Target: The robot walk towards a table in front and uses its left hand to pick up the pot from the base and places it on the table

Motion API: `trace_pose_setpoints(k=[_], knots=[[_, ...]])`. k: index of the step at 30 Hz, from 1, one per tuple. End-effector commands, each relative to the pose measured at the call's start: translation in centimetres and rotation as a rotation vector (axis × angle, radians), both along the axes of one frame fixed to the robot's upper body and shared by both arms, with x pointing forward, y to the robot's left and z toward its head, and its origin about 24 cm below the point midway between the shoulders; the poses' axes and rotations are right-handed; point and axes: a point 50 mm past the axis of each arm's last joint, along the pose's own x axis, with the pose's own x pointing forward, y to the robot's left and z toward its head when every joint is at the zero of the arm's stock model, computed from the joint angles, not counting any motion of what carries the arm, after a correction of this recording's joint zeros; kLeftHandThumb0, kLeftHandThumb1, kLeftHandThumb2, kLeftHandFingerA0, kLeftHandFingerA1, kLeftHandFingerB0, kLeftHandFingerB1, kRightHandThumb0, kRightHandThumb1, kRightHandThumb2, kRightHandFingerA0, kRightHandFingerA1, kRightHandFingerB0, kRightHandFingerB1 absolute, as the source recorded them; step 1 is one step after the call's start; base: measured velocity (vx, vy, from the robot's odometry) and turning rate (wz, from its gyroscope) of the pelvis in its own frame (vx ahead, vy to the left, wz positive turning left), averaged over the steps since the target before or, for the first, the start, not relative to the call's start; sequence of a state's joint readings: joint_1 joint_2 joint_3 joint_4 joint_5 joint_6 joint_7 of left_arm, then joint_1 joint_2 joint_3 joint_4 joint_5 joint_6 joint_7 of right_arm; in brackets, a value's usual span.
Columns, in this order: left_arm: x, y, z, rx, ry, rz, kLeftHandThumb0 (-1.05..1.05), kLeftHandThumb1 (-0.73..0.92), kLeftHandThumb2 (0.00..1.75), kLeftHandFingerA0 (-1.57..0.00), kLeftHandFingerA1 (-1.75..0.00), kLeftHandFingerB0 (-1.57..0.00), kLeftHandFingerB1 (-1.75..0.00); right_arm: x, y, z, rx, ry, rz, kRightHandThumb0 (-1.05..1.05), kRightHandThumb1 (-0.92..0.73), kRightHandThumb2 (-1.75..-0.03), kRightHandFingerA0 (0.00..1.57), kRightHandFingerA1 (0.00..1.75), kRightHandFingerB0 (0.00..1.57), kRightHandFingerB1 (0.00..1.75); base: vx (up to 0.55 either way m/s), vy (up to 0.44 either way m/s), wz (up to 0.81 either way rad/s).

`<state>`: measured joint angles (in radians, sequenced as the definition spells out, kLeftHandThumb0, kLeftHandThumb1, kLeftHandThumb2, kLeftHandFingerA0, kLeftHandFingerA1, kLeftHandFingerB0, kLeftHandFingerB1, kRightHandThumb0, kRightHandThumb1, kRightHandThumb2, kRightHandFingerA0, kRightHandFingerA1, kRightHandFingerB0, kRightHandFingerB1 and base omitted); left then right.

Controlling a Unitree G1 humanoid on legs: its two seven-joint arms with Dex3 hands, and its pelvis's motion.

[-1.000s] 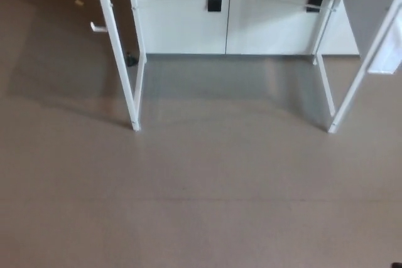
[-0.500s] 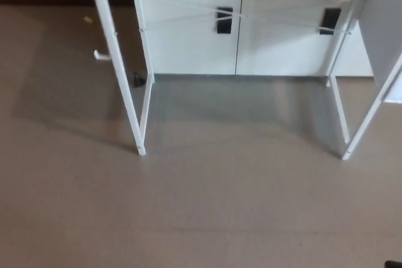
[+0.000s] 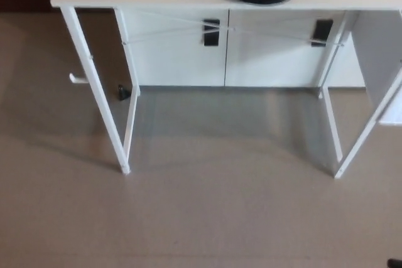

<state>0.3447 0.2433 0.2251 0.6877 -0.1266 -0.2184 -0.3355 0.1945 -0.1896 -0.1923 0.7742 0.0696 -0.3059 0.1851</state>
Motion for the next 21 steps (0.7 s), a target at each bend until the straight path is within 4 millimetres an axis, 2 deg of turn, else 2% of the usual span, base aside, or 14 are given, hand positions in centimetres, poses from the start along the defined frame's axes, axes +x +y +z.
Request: trace_pose_setpoints(k=[1, 3, 4, 10, 12, 15, 21], knots=[[-0.21, 0.5, 0.22, 0.013, -0.005, 0.005, -0.29, 0.53, 0.56, -0.6, -0.42, -0.55, -0.38, -0.08, -0.27, 0.11, -0.014, 0.005, -0.003, -0.33, -0.45, -0.53, 0.71, 0.52, 0.53, 0.47, 0.23, 0.166, 0.12], [-0.29, 0.49, 0.17, 0.007, -0.006, 0.005, -0.29, 0.53, 0.56, -0.6, -0.43, -0.56, -0.38, -0.13, -0.3, 0.09, -0.011, 0.004, -0.002, -0.34, -0.45, -0.53, 0.71, 0.52, 0.53, 0.47, 0.27, 0.028, 0.08], [-0.27, 0.48, 0.23, 0.011, -0.007, -0.002, -0.29, 0.53, 0.56, -0.61, -0.42, -0.55, -0.38, -0.13, -0.3, 0.09, -0.012, 0.003, -0.001, -0.42, -0.35, -0.71, 0.65, 0.62, 0.48, 0.56, 0.21, -0.017, 0.1], [-0.33, 0.45, 0.26, 0.023, -0.002, -0.019, -0.3, 0.53, 0.56, -0.6, -0.42, -0.55, -0.38, -0.3, -0.33, 0.08, -0.026, 0.008, 0.007, -0.46, -0.37, -0.74, 0.65, 0.62, 0.47, 0.56, 0.21, -0.093, 0.1], [-0.33, 0.45, 0.26, 0.023, -0.002, -0.02, -0.3, 0.53, 0.56, -0.6, -0.42, -0.55, -0.38, -0.31, -0.33, 0.08, -0.026, 0.008, 0.008, -0.46, -0.37, -0.74, 0.65, 0.62, 0.47, 0.56, 0.24, -0.282, 0.22], [-0.39, 0.44, 0.29, 0.019, -0.002, -0.014, -0.3, 0.53, 0.56, -0.6, -0.42, -0.56, -0.38, -0.33, -0.38, 0.01, -0.016, 0.008, 0.006, -0.46, -0.35, -0.73, 0.68, 0.64, 0.48, 0.56, 0.3, -0.621, 0.18], [-0.23, 0.44, 0.36, 0.034, -0.01, -0.028, -0.3, 0.52, 0.56, -0.62, -0.43, -0.57, -0.38, -0.09, -0.37, 0.05, -0.018, 0.012, 0.011, -0.47, -0.36, -0.74, 0.65, 0.63, 0.48, 0.56, 0.25, -0.105, -0.06]])
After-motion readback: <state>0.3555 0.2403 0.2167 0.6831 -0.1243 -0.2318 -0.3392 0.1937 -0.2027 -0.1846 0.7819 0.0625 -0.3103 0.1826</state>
